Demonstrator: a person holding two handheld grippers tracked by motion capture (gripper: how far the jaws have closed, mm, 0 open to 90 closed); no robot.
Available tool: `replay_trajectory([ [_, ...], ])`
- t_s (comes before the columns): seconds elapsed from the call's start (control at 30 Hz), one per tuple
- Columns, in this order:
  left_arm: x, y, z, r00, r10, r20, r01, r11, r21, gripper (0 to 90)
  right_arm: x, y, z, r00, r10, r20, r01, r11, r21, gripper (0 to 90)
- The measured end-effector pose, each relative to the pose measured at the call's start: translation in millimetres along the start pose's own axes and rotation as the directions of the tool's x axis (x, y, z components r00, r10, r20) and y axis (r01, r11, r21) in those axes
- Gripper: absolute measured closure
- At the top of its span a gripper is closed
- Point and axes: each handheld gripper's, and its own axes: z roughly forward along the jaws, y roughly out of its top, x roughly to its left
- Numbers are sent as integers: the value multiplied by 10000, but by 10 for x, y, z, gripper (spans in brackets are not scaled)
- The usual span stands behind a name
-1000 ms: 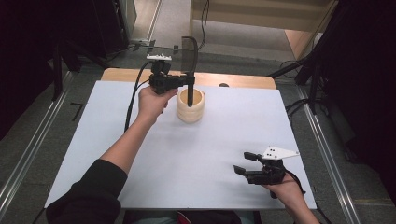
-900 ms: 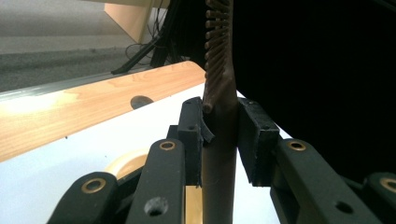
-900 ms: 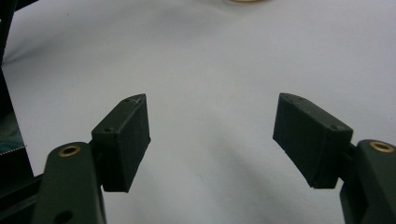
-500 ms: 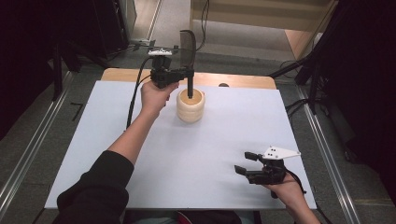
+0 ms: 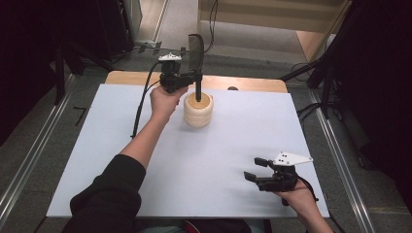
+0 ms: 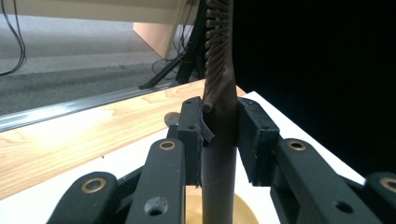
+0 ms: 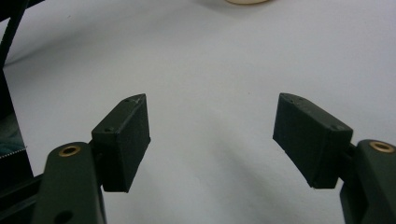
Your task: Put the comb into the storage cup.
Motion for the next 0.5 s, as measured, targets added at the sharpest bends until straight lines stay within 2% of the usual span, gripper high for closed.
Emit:
replay_trajectory([
  [0.23, 21, -74, 72, 9999, 33, -139, -30, 9997, 250, 731, 4, 3, 1, 10000, -25, -46, 25, 10000, -26, 253],
  [0.5, 60, -180, 104, 9999, -53, -150, 56, 9998, 196, 732, 4, 6, 0, 10000, 5, -66, -6, 10000, -42, 253],
])
